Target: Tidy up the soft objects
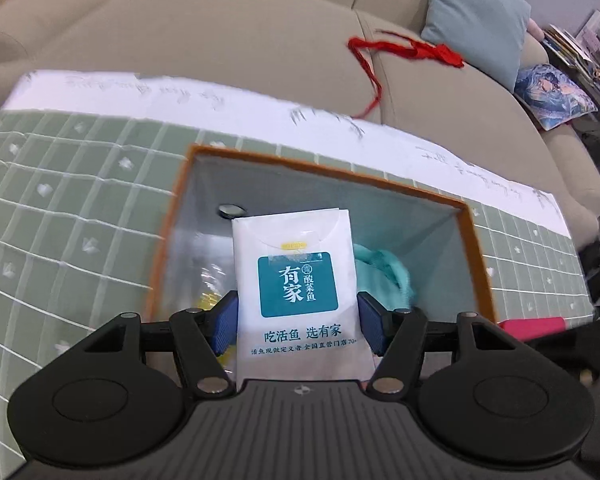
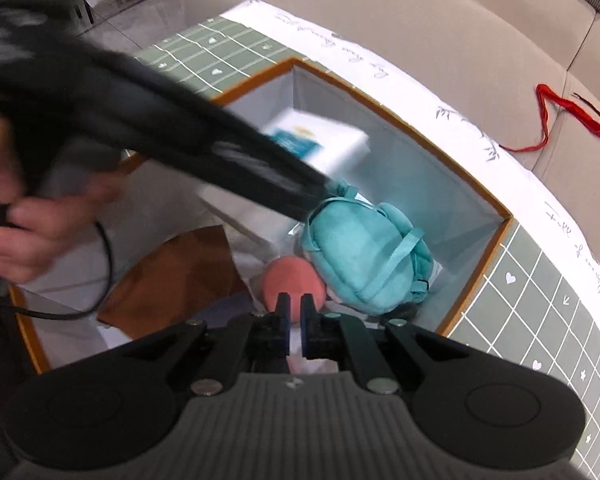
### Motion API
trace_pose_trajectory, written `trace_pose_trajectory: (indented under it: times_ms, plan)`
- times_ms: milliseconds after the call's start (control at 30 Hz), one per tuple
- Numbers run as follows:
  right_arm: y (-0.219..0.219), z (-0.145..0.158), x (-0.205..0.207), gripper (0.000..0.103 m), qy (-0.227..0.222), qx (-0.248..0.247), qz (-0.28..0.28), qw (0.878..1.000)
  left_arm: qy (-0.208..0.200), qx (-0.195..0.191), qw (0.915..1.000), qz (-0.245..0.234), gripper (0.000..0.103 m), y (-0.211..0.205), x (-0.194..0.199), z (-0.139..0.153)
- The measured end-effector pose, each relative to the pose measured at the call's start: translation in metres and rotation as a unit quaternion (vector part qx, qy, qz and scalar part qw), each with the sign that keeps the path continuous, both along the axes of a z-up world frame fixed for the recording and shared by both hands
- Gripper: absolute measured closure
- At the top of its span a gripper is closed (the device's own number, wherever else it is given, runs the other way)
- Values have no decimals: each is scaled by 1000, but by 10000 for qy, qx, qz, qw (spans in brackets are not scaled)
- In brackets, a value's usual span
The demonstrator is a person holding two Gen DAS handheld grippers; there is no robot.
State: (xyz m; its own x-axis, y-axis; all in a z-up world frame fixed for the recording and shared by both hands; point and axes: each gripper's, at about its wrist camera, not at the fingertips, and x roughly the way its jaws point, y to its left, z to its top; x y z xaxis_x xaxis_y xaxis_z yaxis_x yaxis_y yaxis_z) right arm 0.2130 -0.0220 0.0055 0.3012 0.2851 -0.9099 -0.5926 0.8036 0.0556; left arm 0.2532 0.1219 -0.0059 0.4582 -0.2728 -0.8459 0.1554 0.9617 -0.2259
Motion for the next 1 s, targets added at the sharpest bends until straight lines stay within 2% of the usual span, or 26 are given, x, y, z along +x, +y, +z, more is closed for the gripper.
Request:
trace_pose_trajectory:
  times_ms: [33, 67, 100, 167, 233, 333, 400, 467, 533, 567, 633, 800, 833, 900, 933, 1000]
  plan:
    - [0, 0, -1, 100, 16, 11, 2, 10000, 130, -138, 9998, 22, 32, -2, 3, -3]
    - [0, -1, -2, 100, 36, 12, 14, 10000, 150, -52, 9999, -20, 31, -7, 6, -6]
    - [1, -4, -1, 100, 51, 3, 32, 10000, 70, 219, 9997, -28, 31, -13, 7, -7]
    - [-2, -5, -5, 99, 72, -40, 81, 9999, -83, 1040, 9945, -45, 27, -29, 9, -14]
    - [-5, -8, -6, 99, 73, -59, 83, 9999, -99, 1303, 9913, -175, 25, -38, 11, -21]
    - [-8, -11, -7, 96, 187, -41, 68, 9998, -162, 1367, 9902, -230, 21, -44, 10, -25]
    - [-8, -15, -8, 86, 255, -23, 104, 9996, -181, 1304, 9910, -230, 14, -41, 10, -24]
    - [-4, -14, -14, 71, 310, -13, 200, 9993, -180, 1217, 9921, -257, 14, -39, 9, -22]
    - [3, -18, -18, 68, 360, -87, 322, 9988, -46, 1247, 9917, -322, 14, -42, 8, -21]
    - [6, -22, -20, 63, 395, -120, 356, 9985, -5, 1290, 9911, -335, 13, -43, 6, -19]
    - [14, -29, -22, 57, 446, -178, 391, 9981, -120, 1273, 9911, -360, 13, -45, 1, -13]
    - [29, -49, -24, 56, 521, -393, 405, 9970, -510, 1056, 9927, -288, 11, -40, -18, 12]
    - [31, -53, -23, 59, 529, -432, 394, 9969, -557, 976, 9932, -291, 11, -37, -21, 17]
    - [31, -59, -21, 83, 533, -389, 342, 9972, -645, 810, 9943, -268, 11, -31, -26, 24]
    - [31, -62, -19, 103, 498, -465, 282, 9973, -651, 747, 9948, -243, 11, -29, -27, 25]
    - [31, -64, -18, 103, 315, -677, 258, 9969, -575, 663, 9960, -166, 11, -25, -28, 25]
